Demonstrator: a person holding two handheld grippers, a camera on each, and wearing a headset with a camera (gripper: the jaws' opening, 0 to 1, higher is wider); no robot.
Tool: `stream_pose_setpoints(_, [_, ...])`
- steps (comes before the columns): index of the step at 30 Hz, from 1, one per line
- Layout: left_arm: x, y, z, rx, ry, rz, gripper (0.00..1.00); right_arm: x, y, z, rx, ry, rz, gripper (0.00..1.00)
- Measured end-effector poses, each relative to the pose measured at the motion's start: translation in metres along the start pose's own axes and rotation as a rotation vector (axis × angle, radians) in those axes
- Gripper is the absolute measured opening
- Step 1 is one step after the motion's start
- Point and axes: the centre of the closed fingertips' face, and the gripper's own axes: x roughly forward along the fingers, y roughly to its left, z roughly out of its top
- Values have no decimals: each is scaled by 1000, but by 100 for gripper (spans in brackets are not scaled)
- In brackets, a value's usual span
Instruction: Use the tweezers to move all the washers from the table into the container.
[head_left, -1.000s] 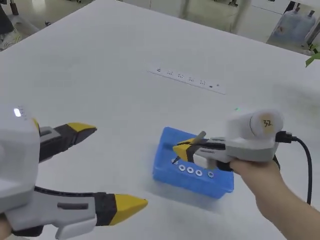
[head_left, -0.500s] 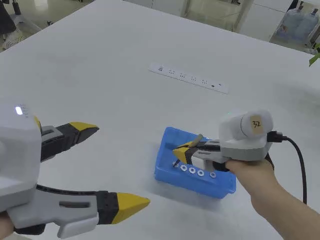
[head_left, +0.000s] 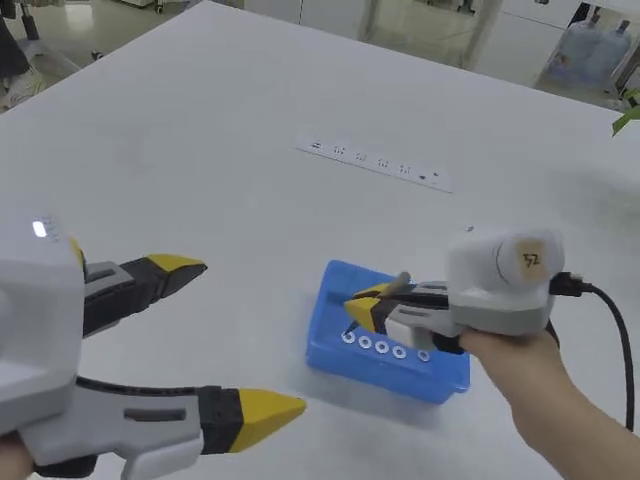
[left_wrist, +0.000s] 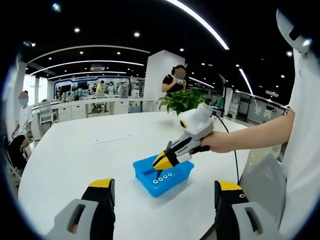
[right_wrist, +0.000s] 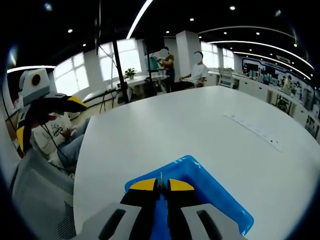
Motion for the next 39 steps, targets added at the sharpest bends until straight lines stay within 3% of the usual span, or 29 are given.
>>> stream_pose_setpoints(6, [5,-9,5,11,-4,-41,71,-31,19,15,-48,-50,-14,3])
stream_pose_setpoints(8, [8,-17,7,16,-2,-82,67,-40,28,13,-63,-48,-9,3])
stream_pose_setpoints(12, [16,-39,13,22,-5,-185,54,-53,47,-2,-121,-6,10,3])
stream_pose_setpoints(18, [30,-60,8,74,38,-250,42,-63,73,-30,-207,67,45,3])
stream_pose_setpoints(23, [41,-82,0,102,67,-329,30,-62,93,-53,-262,127,79,3])
stream_pose_setpoints(25, [44,-94,-8,142,101,-375,27,-61,102,-59,-281,141,99,3])
stream_pose_setpoints(28, [49,-110,-18,185,139,-424,22,-59,115,-68,-344,180,131,3])
stream_pose_setpoints(31, [52,-120,-25,192,161,-462,18,-58,126,-79,-420,234,169,3])
stream_pose_setpoints(34, [54,-123,-37,266,212,-475,15,-56,131,-81,-421,239,179,3])
stream_pose_setpoints(39, [54,-130,-45,334,252,-500,11,-54,135,-87,-450,270,196,3])
